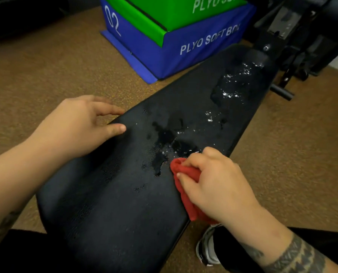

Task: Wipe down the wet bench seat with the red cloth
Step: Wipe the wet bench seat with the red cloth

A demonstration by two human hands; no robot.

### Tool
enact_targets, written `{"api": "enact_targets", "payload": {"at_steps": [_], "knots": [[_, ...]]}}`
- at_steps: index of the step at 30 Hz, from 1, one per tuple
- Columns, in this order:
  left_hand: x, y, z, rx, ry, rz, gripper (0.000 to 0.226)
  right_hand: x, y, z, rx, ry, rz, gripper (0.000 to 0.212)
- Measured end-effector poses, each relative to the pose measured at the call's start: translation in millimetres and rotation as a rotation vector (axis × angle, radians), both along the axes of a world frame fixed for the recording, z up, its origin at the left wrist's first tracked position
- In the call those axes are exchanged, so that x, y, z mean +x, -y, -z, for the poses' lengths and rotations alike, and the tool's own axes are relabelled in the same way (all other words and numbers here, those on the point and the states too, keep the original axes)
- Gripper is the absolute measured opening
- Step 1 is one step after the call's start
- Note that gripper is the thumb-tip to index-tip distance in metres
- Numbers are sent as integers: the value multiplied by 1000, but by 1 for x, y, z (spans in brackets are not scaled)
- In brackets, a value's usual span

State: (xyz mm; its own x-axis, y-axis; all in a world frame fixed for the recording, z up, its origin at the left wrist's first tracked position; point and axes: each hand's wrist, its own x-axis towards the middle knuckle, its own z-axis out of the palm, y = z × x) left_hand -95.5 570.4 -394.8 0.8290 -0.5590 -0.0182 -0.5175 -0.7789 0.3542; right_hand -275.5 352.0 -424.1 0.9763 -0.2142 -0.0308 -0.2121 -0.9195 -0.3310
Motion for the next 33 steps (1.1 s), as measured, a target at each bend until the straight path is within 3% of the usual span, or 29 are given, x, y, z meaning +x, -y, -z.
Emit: {"api": "enact_targets", "payload": {"at_steps": [4,9,11,15,26,29,33], "knots": [[-7,1,15,-17,8,129,50,-2,34,1,-42,33,121,27],[-21,23,31,-45,169,358,43,2,64,-13,-124,156,264,21],[-25,30,32,-125,214,350,41,1,49,-16,-79,232,199,23],[-31,42,30,-217,245,351,38,0,25,1,-61,179,67,23],[-52,73,19,-383,202,314,30,12,103,-12,-27,244,422,18],[-60,110,2,-473,41,156,23,23,111,-36,186,362,431,17],[-59,167,-11,-634,-436,-30,33,42,108,-55,650,376,434,25]]}}
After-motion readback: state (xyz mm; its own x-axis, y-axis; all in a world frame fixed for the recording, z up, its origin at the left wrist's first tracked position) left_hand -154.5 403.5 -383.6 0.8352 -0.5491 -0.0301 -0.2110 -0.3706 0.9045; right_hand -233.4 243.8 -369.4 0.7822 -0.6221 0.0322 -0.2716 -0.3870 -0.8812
